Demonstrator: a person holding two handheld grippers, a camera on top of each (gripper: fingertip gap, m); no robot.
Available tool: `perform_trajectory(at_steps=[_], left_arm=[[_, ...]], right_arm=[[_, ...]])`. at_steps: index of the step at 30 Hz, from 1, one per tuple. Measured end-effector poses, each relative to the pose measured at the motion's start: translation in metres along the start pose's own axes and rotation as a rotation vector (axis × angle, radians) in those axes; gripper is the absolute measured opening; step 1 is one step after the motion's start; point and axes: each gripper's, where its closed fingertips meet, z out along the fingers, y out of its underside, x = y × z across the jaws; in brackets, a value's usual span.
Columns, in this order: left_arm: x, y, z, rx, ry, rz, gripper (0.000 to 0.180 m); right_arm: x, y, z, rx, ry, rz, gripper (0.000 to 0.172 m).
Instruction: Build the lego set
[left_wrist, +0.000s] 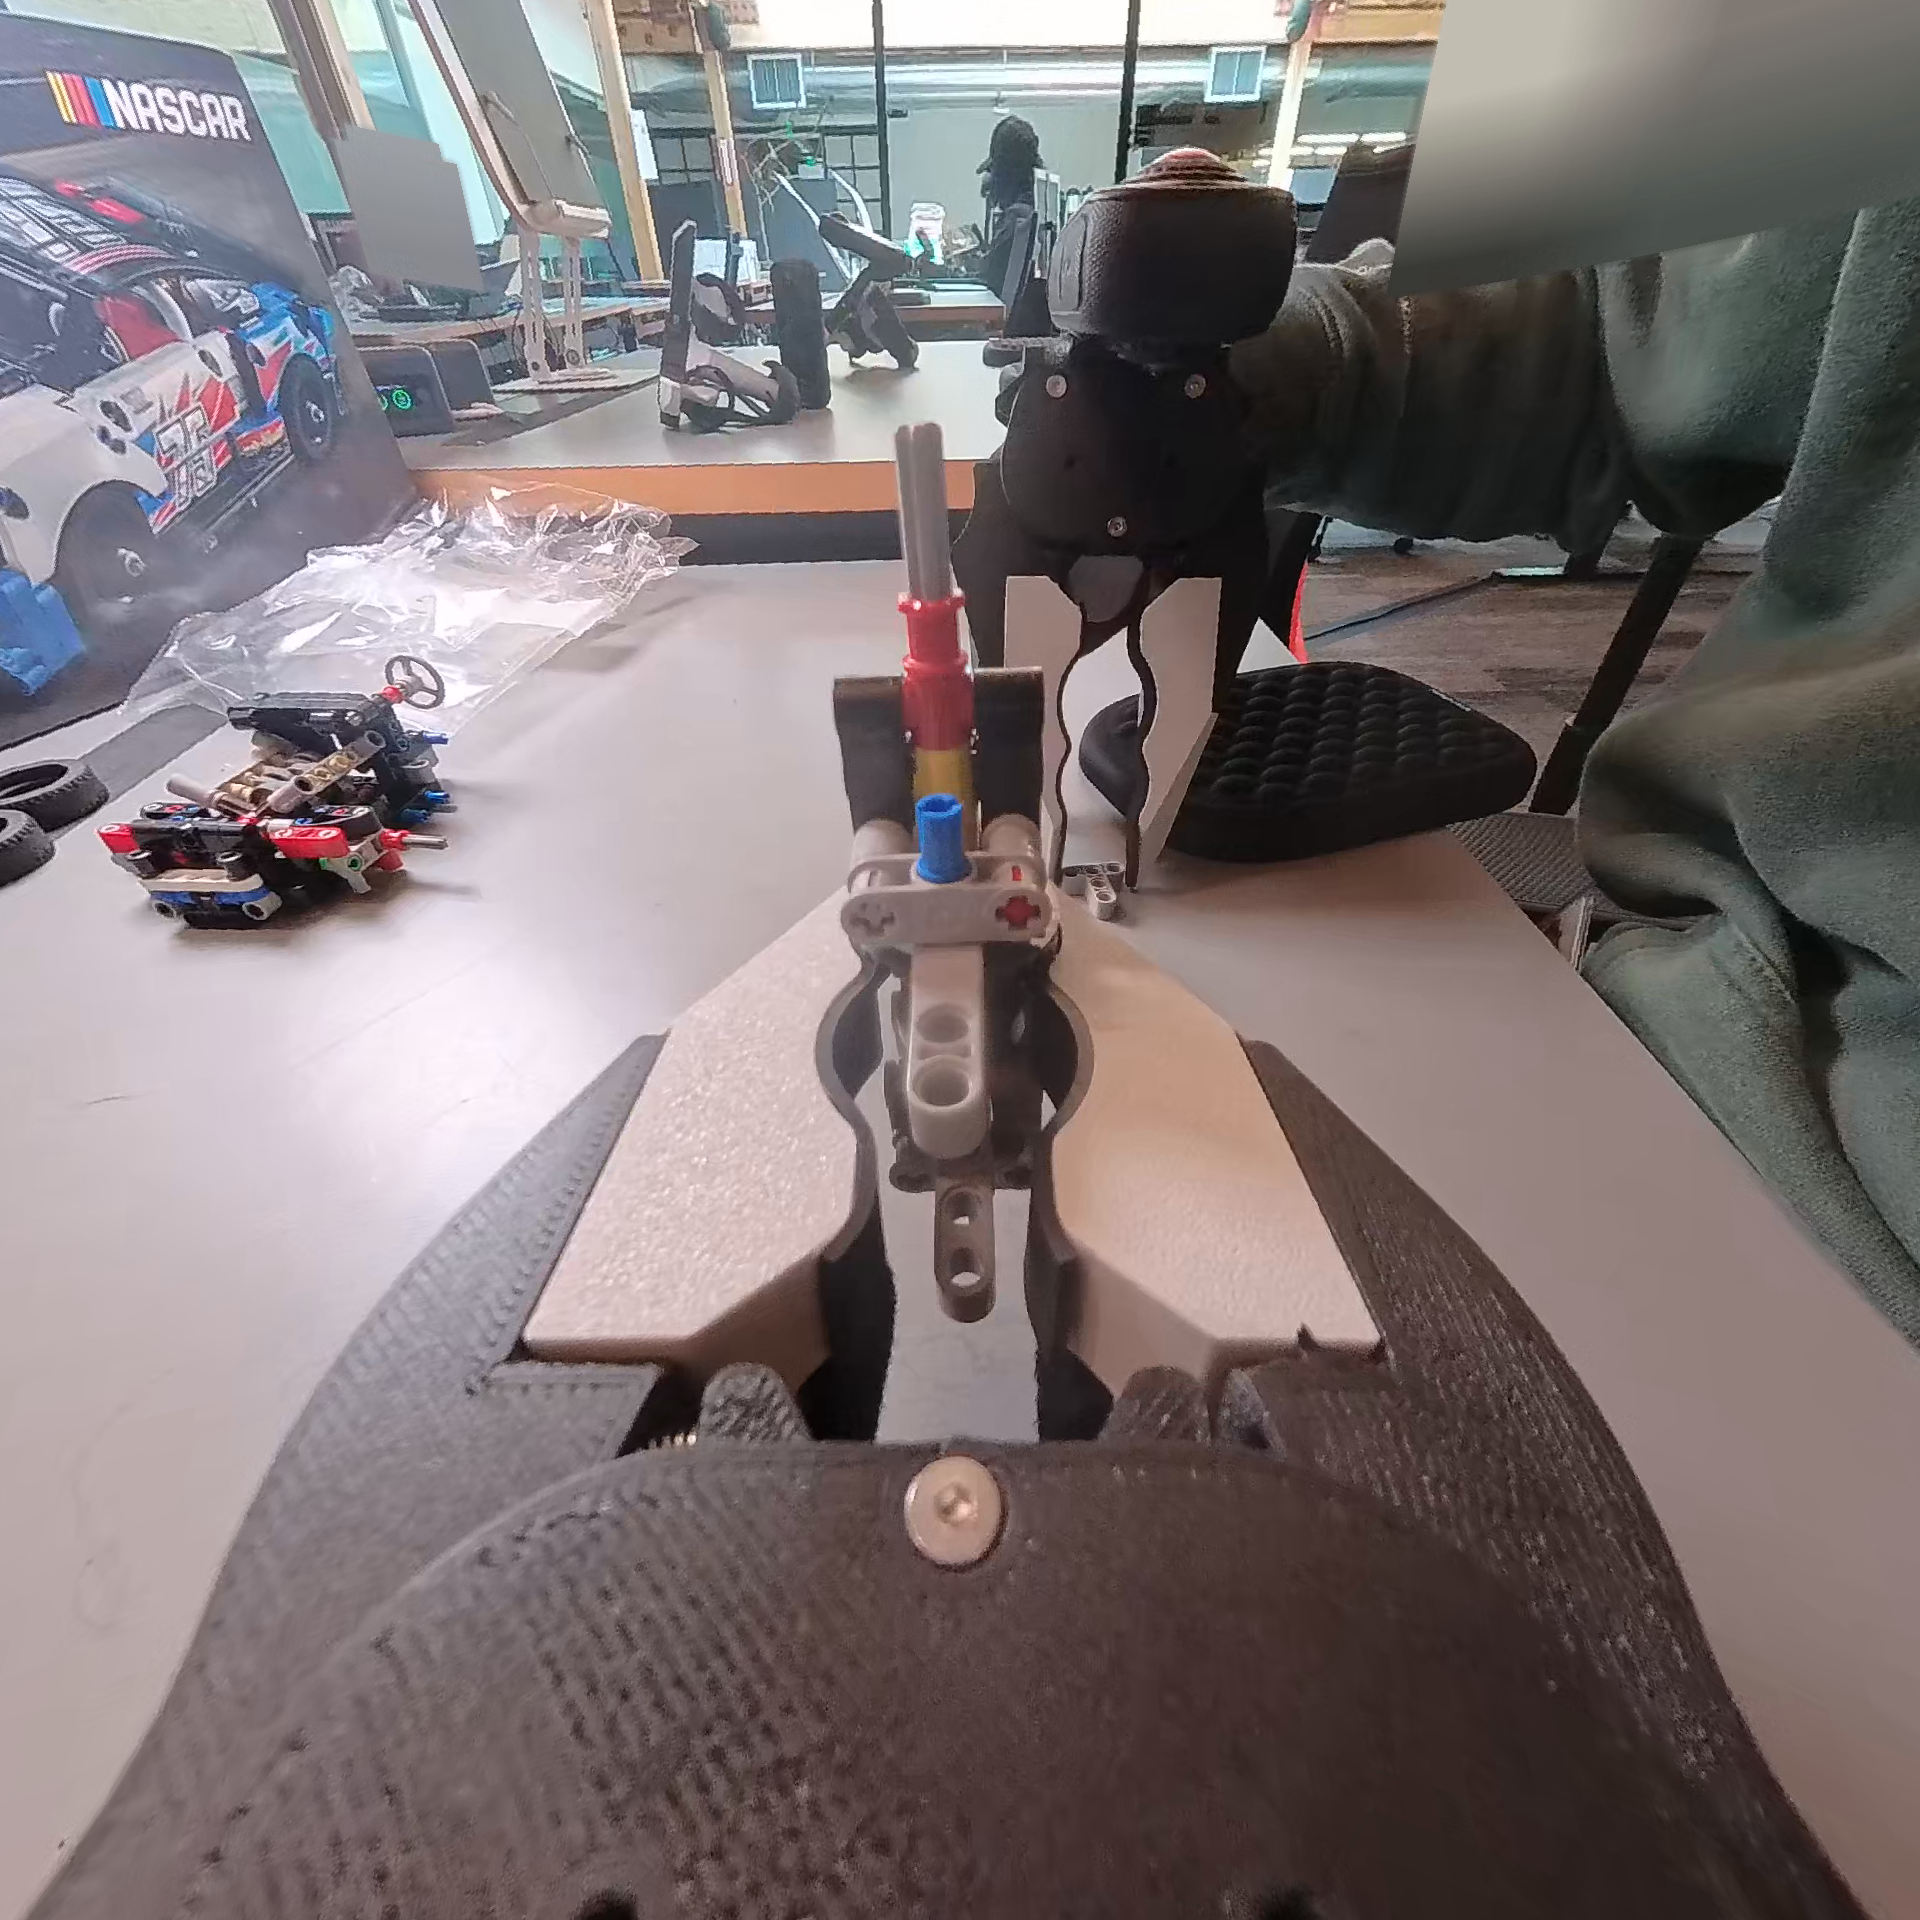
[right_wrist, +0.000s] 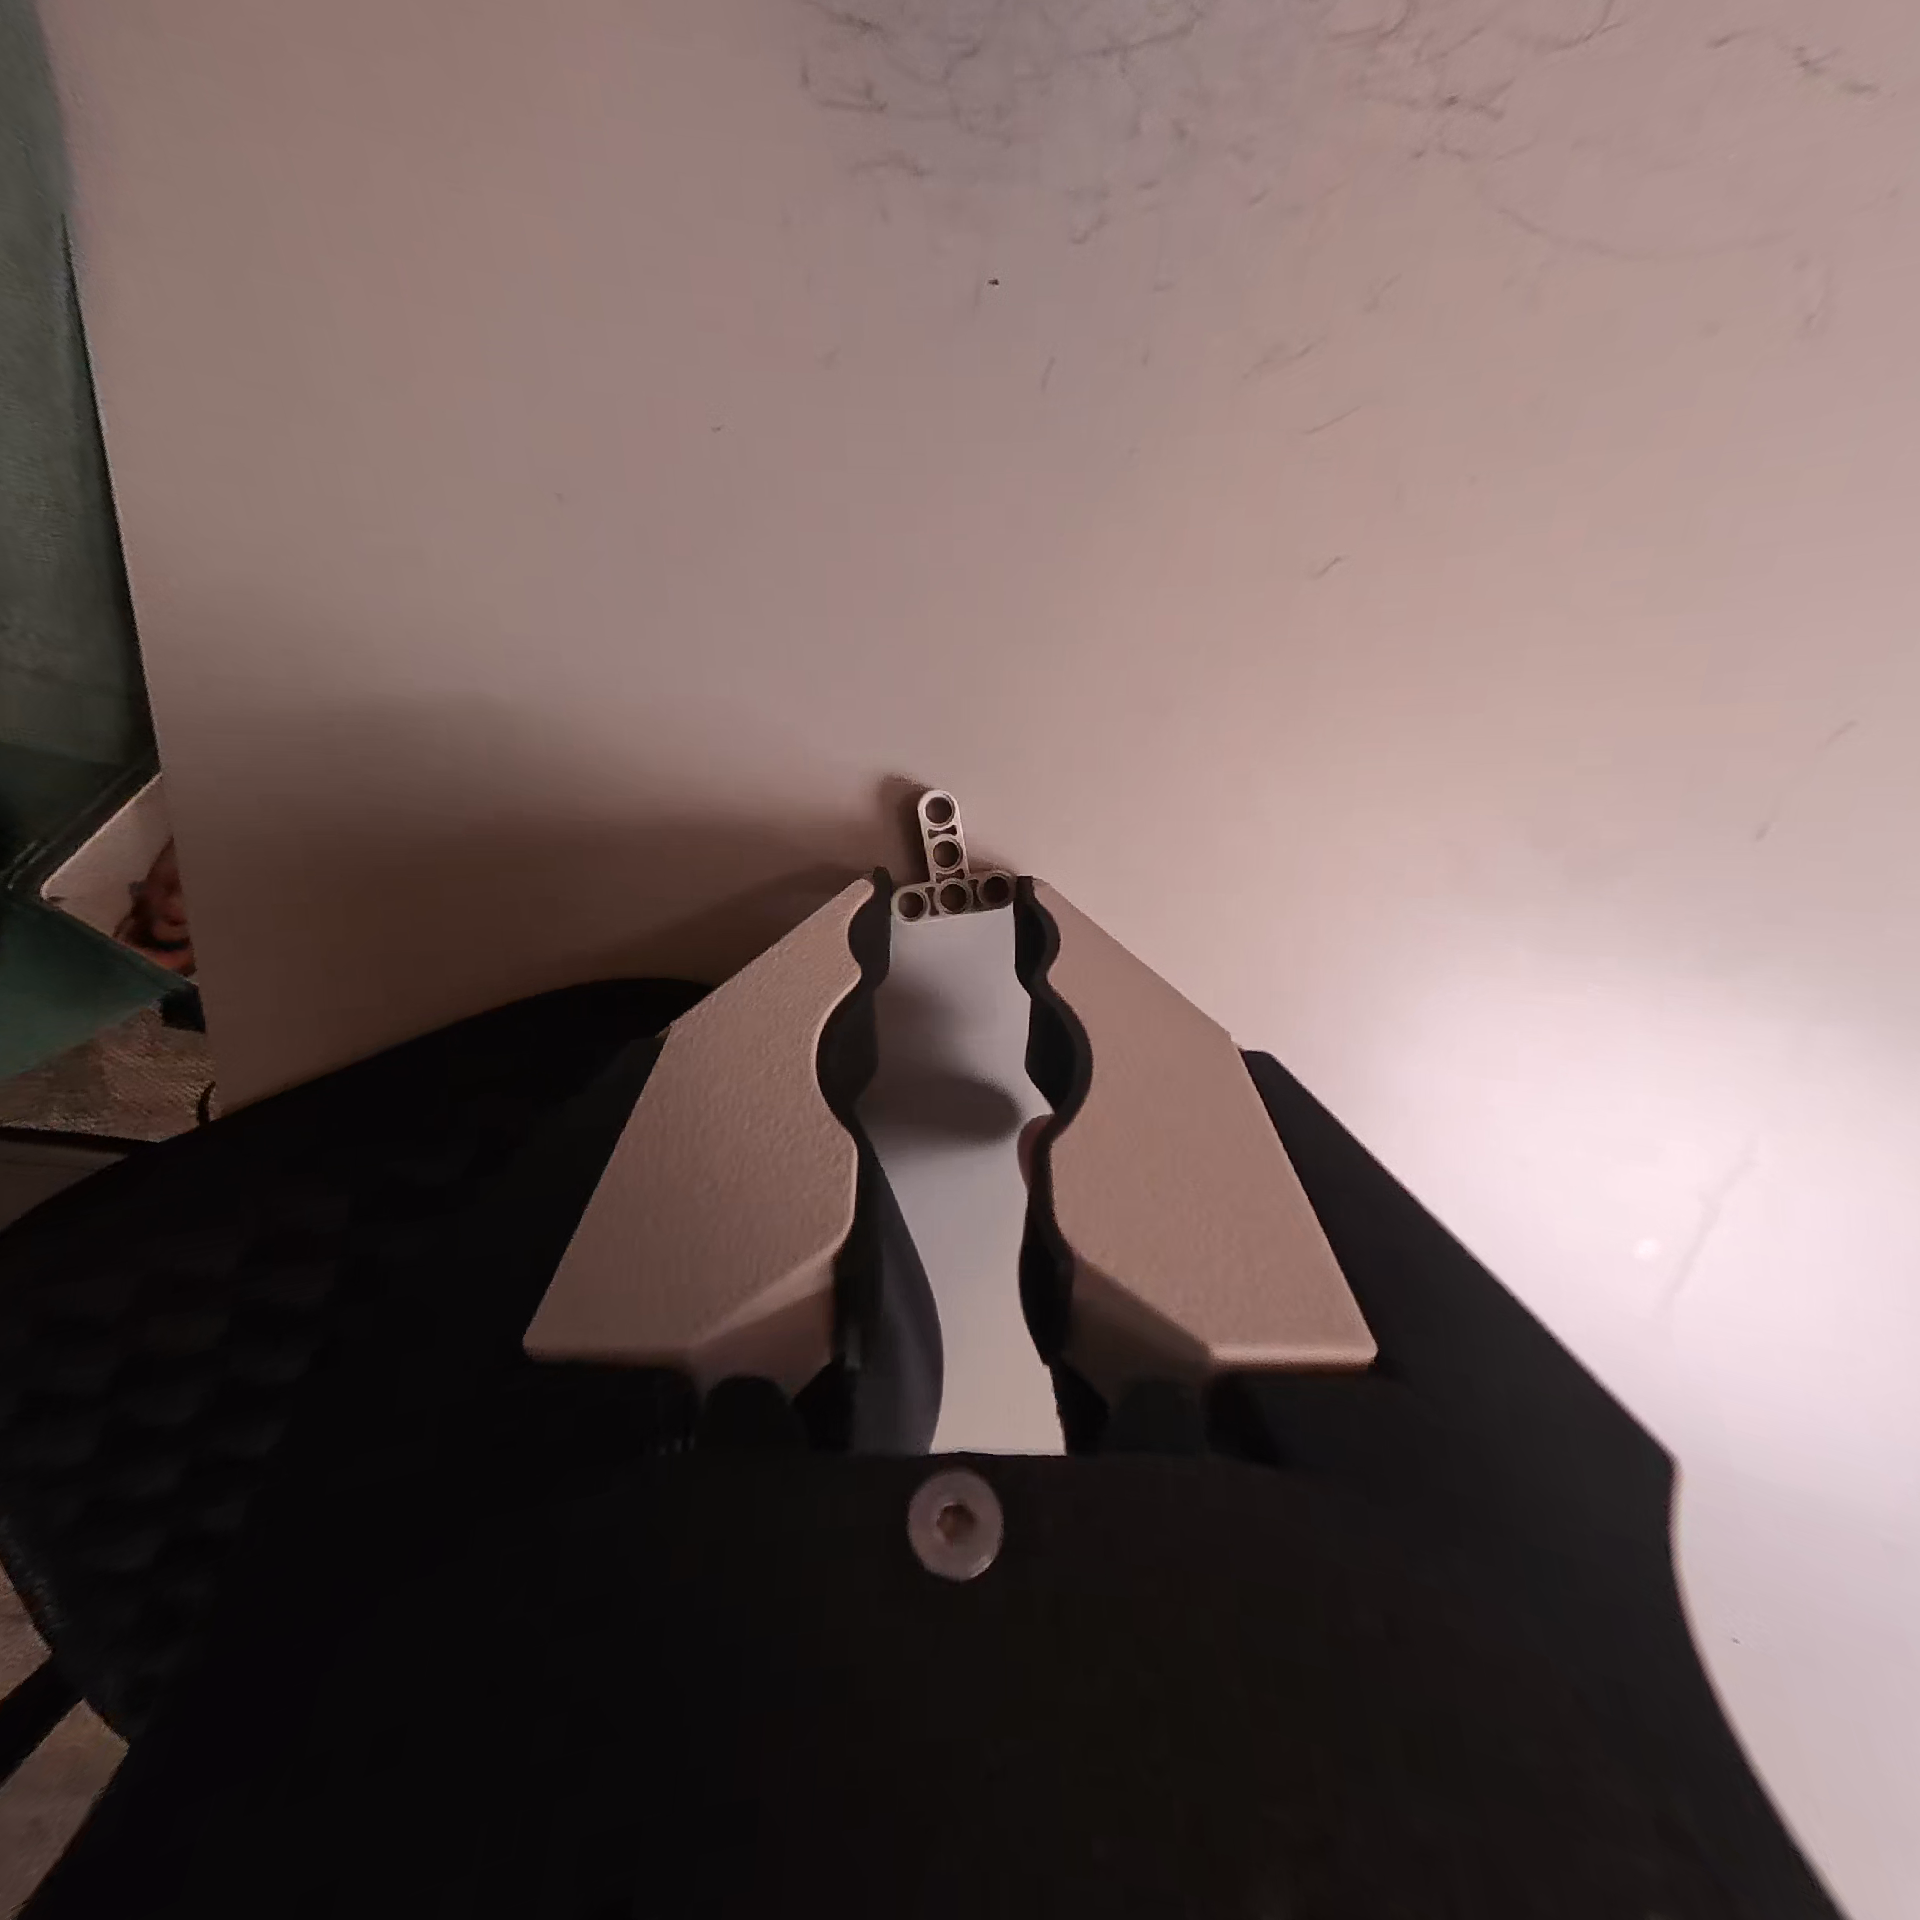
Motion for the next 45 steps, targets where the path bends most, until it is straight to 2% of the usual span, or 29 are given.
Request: perform_trajectory(at_steps=[7, 9, 13, 15, 17, 23, 37, 45], left_arm=[[0.001, 0.001, 0.002, -0.008, -0.003, 0.011, 0.021], [0.001, 0.002, 0.003, -0.013, -0.011, 0.022, 0.021], [-0.001, 0.004, 0.005, -0.038, -0.035, 0.036, 0.021], [-0.002, 0.006, 0.005, -0.062, -0.039, 0.034, 0.021], [-0.002, 0.008, 0.006, -0.085, -0.039, 0.037, 0.021], [-0.001, 0.009, 0.005, -0.108, -0.045, 0.069, 0.021], [-0.004, -0.009, 0.000, -0.036, -0.116, 0.161, 0.020], [-0.002, -0.010, -0.001, -0.030, -0.108, 0.142, 0.019]], right_arm=[[0.006, -0.009, -0.002, 0.053, 0.008, 0.128, 0.022], [0.016, -0.031, -0.017, 0.139, 0.027, 0.160, 0.021], [0.039, -0.104, -0.070, 0.339, 0.070, 0.152, 0.021], [0.040, -0.128, -0.081, 0.329, 0.065, 0.093, 0.021], [0.041, -0.138, -0.076, 0.269, 0.056, 0.038, 0.021], [0.044, -0.142, -0.054, 0.196, 0.011, 0.021, 0.021], [0.041, -0.146, -0.066, 0.224, 0.089, 0.065, 0.021], [0.040, -0.147, -0.065, 0.249, 0.132, 0.065, 0.021]])
